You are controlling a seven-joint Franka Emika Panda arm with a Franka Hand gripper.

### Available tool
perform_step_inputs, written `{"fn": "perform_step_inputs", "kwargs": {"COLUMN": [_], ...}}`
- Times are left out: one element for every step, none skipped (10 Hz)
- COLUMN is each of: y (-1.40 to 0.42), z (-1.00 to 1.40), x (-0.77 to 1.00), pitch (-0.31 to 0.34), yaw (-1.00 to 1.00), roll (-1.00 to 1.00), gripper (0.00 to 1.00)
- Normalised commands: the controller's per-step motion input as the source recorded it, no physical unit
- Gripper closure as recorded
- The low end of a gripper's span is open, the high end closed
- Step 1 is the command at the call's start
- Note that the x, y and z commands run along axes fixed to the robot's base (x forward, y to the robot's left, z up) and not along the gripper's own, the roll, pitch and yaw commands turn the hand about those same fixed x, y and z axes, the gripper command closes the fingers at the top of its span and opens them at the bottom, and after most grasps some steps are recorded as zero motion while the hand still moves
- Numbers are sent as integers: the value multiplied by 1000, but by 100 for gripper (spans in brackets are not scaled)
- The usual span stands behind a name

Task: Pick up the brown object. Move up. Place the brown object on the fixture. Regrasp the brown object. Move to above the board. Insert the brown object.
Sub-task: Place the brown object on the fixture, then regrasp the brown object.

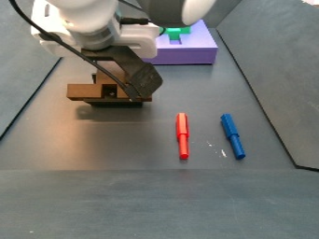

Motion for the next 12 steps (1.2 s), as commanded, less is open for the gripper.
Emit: {"fn": "perform_step_inputs", "kwargs": {"y": [206, 109, 17, 0, 0, 0, 0, 0, 0, -80, -149, -157], "z": [-100, -151, -40, 0, 0, 0, 737, 663, 649, 709, 606, 306], "x": [-200, 0, 0, 0, 0, 0, 80, 0, 0, 66, 117, 146], "pitch": [-146, 0, 0, 0, 0, 0, -231, -237, -243, -257, -271, -189], "yaw": [17, 0, 0, 0, 0, 0, 243, 166, 126, 103, 83, 120], "roll": [-486, -263, -17, 20, 0, 0, 926, 983, 997, 991, 1000, 1000], "gripper": [100, 100, 100, 100, 100, 0, 0, 0, 0, 0, 0, 0]}}
